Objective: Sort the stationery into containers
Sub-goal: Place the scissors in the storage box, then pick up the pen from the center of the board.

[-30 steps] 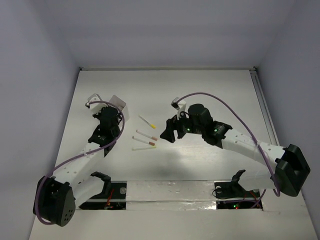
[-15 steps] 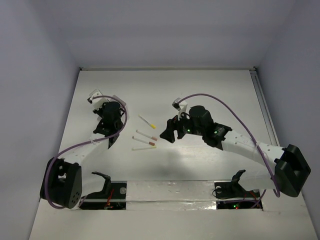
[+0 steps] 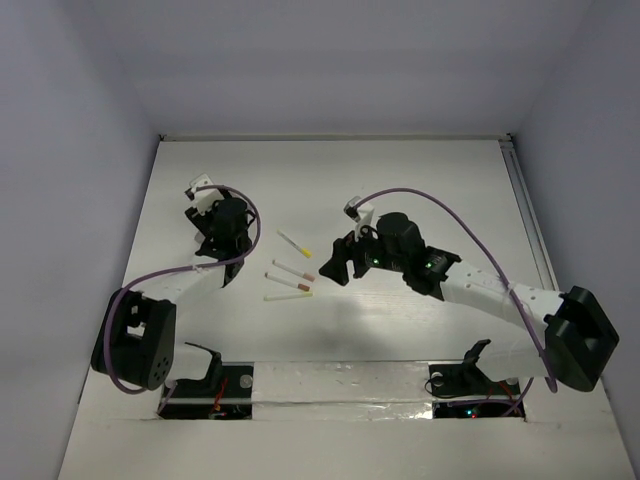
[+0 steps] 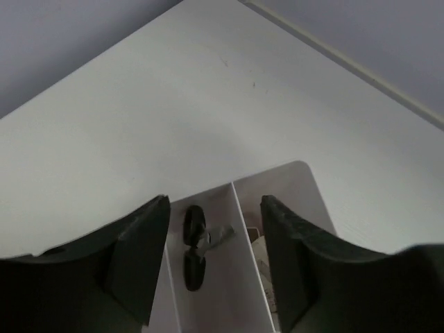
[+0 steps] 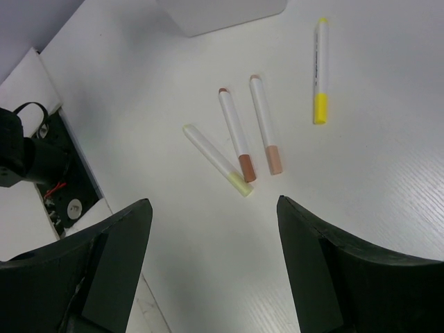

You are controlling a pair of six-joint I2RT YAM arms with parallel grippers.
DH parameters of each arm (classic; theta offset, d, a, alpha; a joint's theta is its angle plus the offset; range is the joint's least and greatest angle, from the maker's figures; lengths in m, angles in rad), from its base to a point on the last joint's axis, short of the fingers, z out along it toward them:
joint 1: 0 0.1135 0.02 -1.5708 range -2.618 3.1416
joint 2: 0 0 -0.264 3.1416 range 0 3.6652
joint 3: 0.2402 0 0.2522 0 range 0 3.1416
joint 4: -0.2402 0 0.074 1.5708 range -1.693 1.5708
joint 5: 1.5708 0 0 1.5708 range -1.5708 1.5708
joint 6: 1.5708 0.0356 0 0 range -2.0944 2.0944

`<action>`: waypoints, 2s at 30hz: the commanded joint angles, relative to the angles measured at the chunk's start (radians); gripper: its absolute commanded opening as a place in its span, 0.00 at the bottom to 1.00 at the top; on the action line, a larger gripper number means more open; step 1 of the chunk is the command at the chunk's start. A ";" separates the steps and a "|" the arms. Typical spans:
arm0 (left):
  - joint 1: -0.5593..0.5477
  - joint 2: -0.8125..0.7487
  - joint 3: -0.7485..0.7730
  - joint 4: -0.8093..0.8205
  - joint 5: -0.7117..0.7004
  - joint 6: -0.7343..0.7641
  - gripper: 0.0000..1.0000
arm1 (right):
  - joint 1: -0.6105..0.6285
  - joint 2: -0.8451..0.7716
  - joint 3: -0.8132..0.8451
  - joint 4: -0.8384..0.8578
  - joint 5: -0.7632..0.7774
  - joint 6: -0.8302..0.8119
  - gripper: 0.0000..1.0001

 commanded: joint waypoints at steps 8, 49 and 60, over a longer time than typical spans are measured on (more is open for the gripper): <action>-0.018 -0.189 0.053 -0.025 0.113 -0.011 0.99 | 0.004 0.048 0.052 -0.001 0.062 -0.034 0.81; -0.132 -0.874 0.137 -0.565 0.833 0.190 0.99 | -0.014 1.188 1.311 -0.605 0.220 -0.243 0.62; -0.112 -0.917 0.125 -0.559 0.827 0.180 0.99 | -0.014 1.172 1.216 -0.601 0.352 -0.314 0.32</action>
